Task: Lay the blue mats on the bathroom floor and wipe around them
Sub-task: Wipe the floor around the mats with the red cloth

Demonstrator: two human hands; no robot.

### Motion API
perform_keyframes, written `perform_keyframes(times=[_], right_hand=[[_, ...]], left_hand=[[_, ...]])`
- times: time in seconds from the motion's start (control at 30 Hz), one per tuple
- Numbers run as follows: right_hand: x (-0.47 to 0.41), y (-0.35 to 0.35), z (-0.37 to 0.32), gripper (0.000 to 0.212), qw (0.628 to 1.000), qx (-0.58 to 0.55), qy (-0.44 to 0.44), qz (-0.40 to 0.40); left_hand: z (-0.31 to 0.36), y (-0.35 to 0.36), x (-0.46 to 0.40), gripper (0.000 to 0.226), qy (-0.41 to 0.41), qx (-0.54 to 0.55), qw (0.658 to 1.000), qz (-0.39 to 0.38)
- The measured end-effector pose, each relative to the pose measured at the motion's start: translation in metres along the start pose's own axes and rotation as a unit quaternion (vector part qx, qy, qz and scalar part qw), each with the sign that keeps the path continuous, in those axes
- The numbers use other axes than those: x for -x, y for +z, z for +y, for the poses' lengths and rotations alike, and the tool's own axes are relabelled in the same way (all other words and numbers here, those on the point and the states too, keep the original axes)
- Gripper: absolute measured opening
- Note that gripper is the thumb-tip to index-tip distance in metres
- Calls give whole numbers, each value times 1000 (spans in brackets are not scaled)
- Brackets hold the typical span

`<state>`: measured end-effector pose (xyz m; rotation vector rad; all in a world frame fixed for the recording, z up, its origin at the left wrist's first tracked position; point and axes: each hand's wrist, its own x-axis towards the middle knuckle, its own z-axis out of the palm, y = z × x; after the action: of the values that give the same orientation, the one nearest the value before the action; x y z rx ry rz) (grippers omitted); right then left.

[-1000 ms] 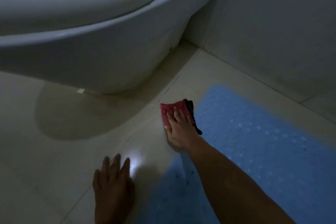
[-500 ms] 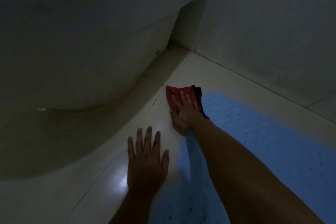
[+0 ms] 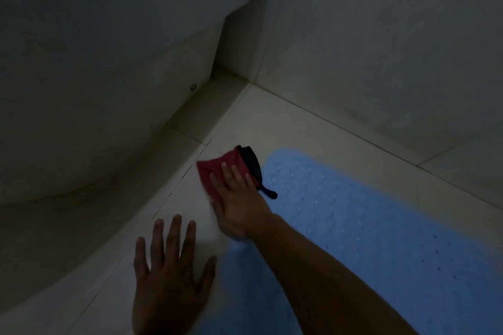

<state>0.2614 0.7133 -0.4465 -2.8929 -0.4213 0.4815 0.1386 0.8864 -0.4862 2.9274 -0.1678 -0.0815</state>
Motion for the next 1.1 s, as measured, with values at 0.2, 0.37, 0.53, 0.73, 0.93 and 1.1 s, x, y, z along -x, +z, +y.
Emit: perform_keyframes(times=[0.2, 0.37, 0.53, 0.73, 0.93, 1.1], right_hand=[[-81, -47, 66, 61, 992, 15, 126, 0], [-87, -77, 158, 52, 962, -36, 272, 0], [-49, -54, 138, 68, 986, -14, 164, 31], [23, 3, 36, 56, 998, 5, -31, 61], [92, 29, 31, 57, 964, 176, -198, -4], [31, -10, 66, 52, 990, 128, -23, 58]], left_hand=[[0, 6, -8, 86, -7, -27, 999, 20], [2, 3, -7, 84, -2, -12, 1000, 5], [1, 0, -6, 82, -9, -15, 999, -39], [3, -4, -4, 82, -12, -15, 999, -45], [1, -5, -3, 83, -4, -20, 999, -43], [1, -5, -2, 81, 1, -19, 999, -34]])
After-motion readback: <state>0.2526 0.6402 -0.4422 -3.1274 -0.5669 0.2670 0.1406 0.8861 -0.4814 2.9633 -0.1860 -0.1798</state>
